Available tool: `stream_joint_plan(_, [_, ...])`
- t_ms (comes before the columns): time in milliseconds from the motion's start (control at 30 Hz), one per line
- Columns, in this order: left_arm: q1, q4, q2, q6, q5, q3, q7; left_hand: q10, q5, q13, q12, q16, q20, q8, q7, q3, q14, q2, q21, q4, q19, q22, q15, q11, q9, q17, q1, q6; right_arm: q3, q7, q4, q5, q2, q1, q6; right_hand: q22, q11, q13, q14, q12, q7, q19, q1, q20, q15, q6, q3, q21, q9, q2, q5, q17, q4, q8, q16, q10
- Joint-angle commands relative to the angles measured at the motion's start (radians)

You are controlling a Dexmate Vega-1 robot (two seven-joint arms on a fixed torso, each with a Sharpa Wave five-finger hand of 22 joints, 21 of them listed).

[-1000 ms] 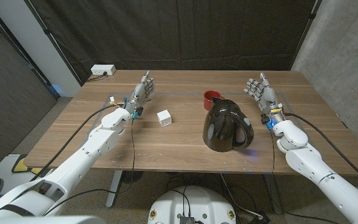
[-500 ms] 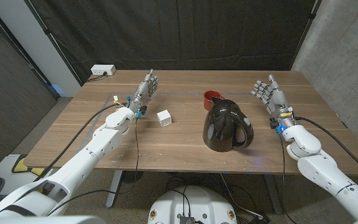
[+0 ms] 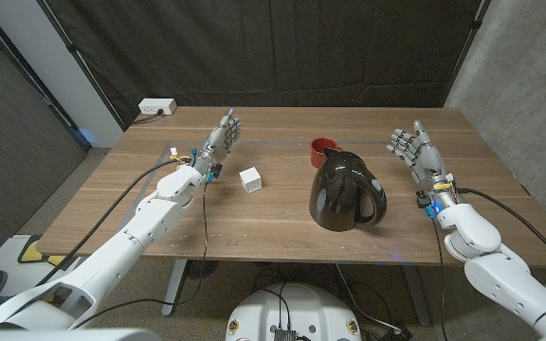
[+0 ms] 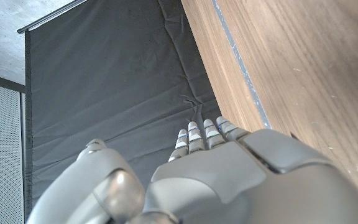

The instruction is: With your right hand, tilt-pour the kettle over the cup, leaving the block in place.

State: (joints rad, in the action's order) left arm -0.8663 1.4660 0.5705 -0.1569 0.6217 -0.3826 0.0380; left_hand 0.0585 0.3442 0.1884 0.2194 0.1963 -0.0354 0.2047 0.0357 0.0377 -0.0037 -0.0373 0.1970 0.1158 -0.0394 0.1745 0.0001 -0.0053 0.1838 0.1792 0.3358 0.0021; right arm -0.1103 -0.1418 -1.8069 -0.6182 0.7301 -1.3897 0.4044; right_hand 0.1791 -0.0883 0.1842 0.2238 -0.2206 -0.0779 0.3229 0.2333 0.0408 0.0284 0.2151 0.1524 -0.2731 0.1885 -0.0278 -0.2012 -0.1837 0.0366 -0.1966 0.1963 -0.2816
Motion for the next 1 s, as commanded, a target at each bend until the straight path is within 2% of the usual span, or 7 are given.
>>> stream_joint_plan(33, [-0.049, 0.056, 0.035, 0.002, 0.015, 0.019, -0.011, 0.012, 0.007, 0.002, 0.002, 0.001, -0.023, 0.009, 0.006, -0.001, 0.007, 0.001, 0.006, -0.005, 0.001, 0.005, 0.007, 0.007, 0.004, 0.003, 0.010, 0.010, 0.035, -0.066, -0.094, 0.056, 0.005, -0.117, 0.007, 0.003, 0.003, 0.002, 0.014, -0.008, -0.003, 0.015, 0.003, 0.028, -0.006, 0.013, -0.001, -0.002, 0.002, -0.004, -0.010, -0.002, 0.001, -0.007, 0.008, -0.014])
stream_joint_plan(500, [-0.088, 0.081, 0.058, -0.008, 0.031, 0.033, -0.007, 0.012, 0.008, 0.002, -0.001, 0.000, -0.023, 0.008, 0.011, -0.001, 0.008, 0.006, 0.005, -0.007, 0.000, 0.005, 0.009, 0.005, 0.005, 0.003, 0.017, 0.014, 0.066, -0.135, -0.185, 0.140, -0.026, -0.252, 0.026, 0.003, 0.004, 0.002, 0.011, -0.007, 0.000, 0.016, 0.008, 0.028, -0.002, 0.016, -0.002, 0.001, 0.002, -0.007, -0.011, -0.001, 0.005, -0.008, 0.004, -0.014])
stream_joint_plan(767, [-0.089, 0.084, 0.068, -0.013, 0.029, 0.033, 0.004, 0.013, 0.008, 0.002, -0.001, -0.001, -0.023, 0.008, 0.012, -0.002, 0.010, 0.008, 0.005, -0.008, 0.000, 0.005, 0.008, 0.001, 0.005, 0.003, 0.019, 0.016, 0.075, -0.165, -0.221, 0.193, -0.056, -0.323, 0.050, 0.003, 0.004, 0.003, 0.010, -0.006, 0.002, 0.016, 0.013, 0.027, -0.001, 0.016, -0.003, 0.004, 0.002, -0.009, -0.012, -0.001, 0.009, -0.007, 0.002, -0.014])
stream_joint_plan(1000, [-0.076, 0.082, 0.069, -0.007, 0.024, 0.026, 0.012, 0.015, 0.008, 0.002, -0.001, -0.001, -0.022, 0.008, 0.010, -0.002, 0.012, 0.010, 0.005, -0.008, 0.000, 0.005, 0.009, 0.002, 0.005, 0.003, 0.022, 0.018, 0.062, -0.168, -0.227, 0.219, -0.084, -0.357, 0.082, 0.003, 0.005, 0.003, 0.010, -0.005, 0.003, 0.017, 0.015, 0.026, 0.000, 0.017, -0.004, 0.006, 0.002, -0.011, -0.013, -0.001, 0.011, -0.007, 0.001, -0.014])
